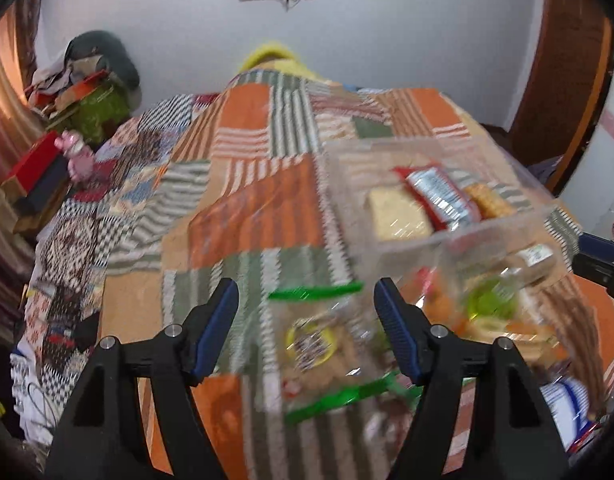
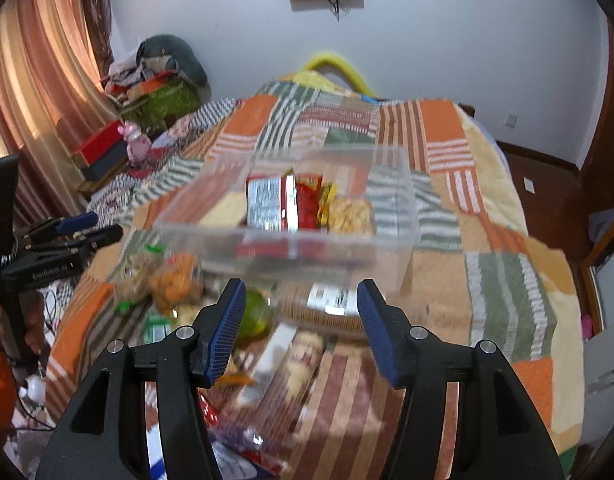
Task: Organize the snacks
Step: 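Grasp the green-edged snack pouch with left tool while right tool grasps a wafer roll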
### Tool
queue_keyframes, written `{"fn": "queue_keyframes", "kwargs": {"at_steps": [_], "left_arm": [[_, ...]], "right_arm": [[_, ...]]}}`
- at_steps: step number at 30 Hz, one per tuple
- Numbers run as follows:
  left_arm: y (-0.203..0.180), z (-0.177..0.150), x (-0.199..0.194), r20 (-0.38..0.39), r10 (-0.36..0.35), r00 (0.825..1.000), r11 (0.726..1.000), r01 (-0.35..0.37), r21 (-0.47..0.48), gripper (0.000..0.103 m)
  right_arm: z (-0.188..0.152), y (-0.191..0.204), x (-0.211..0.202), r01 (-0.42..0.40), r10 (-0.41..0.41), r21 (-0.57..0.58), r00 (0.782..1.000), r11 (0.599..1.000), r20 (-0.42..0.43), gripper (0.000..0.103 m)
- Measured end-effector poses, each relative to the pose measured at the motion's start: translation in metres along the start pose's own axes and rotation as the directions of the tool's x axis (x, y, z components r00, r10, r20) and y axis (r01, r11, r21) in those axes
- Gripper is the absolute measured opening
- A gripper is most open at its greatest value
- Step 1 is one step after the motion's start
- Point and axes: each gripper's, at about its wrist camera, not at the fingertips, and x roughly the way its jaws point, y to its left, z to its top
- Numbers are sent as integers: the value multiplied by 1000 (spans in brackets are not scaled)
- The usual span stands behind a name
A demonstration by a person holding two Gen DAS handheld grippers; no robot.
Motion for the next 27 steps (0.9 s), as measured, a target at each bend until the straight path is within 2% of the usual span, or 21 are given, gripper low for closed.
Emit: {"fn": "queue_keyframes", "kwargs": {"at_steps": [8,13,16,21,23,27], "left_arm": [[10,-28,33,-89,-15,996,999,12,-39,71],[3,-31,49,-93,-45,995,998,40,-56,84],[1,-35,59,-104,-74,992,995,67,-68,85],[-4,-39,70,-111,-78,991,995,71,-66,85],[-3,-40,73,-115,-87,990,994,79,-72,83],[-6,-41,72,-107,-103,989,993,97,-62,67]], "right_arm": [[-21,0,28,-4,8,32,992,999,-123,54],[-25,9,39,-15,18,18,987,1000,-161,54],[-26,13,46,-19,20,6,983,1000,-184,54],[-34,18,52,5,-11,-30,980,1000,-197,54],[-34,18,51,7,-13,-35,980,999,-198,54],[-35,17,47,9,-16,-38,981,999,-194,52]]}}
